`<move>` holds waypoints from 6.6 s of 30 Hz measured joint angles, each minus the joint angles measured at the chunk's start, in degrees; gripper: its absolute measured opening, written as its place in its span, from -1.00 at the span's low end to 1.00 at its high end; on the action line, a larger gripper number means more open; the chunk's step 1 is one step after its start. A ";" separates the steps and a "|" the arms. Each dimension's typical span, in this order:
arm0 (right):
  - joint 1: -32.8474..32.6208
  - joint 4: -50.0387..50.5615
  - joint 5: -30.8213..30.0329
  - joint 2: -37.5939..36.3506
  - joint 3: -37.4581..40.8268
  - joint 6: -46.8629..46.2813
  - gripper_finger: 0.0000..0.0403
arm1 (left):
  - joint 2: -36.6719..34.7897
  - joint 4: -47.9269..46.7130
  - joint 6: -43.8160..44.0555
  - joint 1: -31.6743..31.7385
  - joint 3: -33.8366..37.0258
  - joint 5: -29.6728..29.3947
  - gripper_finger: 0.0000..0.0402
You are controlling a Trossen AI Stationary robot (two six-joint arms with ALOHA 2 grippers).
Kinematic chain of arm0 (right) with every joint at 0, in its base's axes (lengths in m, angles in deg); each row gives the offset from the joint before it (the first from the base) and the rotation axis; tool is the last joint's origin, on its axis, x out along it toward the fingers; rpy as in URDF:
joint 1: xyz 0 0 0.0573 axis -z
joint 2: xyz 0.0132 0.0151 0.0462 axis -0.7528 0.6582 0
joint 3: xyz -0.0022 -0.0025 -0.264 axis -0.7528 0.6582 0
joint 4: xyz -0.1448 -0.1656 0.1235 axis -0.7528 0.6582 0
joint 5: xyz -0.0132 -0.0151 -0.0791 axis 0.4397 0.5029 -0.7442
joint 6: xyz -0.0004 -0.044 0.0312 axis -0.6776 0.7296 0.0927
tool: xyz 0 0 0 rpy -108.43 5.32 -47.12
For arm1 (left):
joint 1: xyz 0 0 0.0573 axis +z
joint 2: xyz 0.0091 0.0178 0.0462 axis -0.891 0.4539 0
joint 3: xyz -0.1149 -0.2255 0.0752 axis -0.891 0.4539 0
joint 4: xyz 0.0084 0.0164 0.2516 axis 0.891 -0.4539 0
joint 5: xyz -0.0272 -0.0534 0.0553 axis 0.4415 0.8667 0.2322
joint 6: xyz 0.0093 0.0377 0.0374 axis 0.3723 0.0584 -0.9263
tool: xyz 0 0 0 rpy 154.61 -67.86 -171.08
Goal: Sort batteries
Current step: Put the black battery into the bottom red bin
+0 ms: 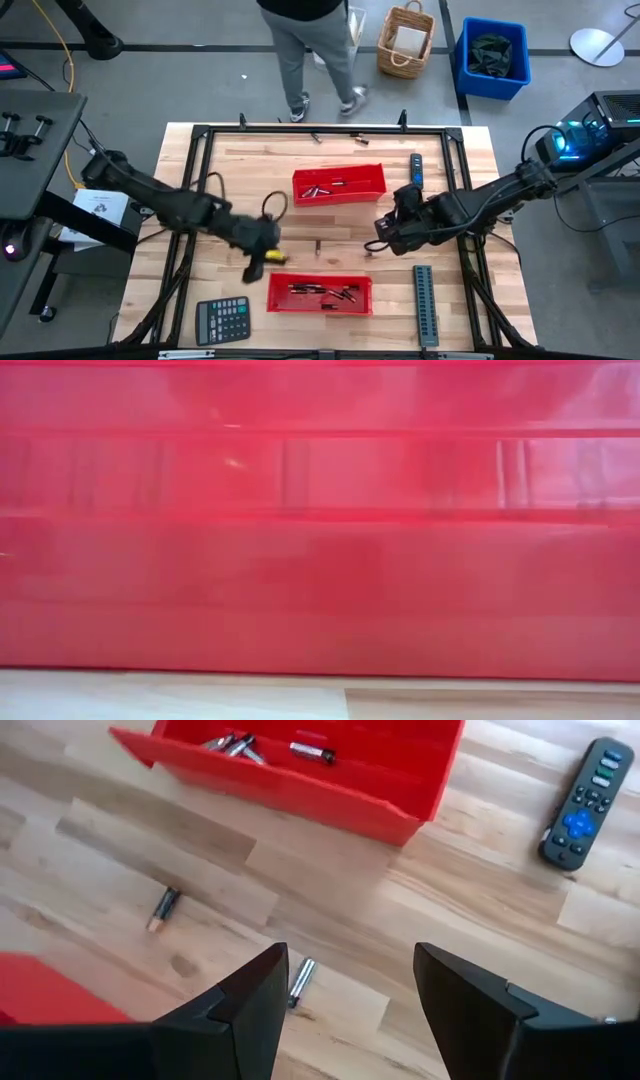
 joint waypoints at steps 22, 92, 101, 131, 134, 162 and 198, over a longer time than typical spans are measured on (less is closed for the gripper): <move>0.13 0.20 5.10 -0.33 0.00 8.58 0.05 | 15.76 10.12 6.30 -8.38 -0.86 3.05 -0.51; 0.50 0.84 -0.86 -1.15 3.13 -2.40 0.05 | 11.88 -18.08 -7.07 7.68 -17.64 0.95 -0.85; 0.52 -1.86 0.07 -1.15 3.13 3.29 0.05 | 13.11 -16.04 -7.40 -9.04 -17.65 3.23 -0.85; 29.48 -17.18 7.48 -1.23 3.13 25.56 0.05 | 6.60 -26.13 -9.87 41.34 -17.73 -3.42 0.07; 39.64 -28.42 12.74 -0.49 3.13 34.41 0.05 | 9.05 -21.88 -15.59 52.47 -17.73 -0.10 0.07; 74.39 -16.08 38.75 44.45 -27.07 100.36 0.05 | 17.93 -3.51 -17.98 71.07 -17.67 21.64 0.07; 66.11 -11.97 25.10 51.45 -28.51 100.46 -0.84 | 17.86 -0.52 -14.70 71.11 -17.67 17.53 0.07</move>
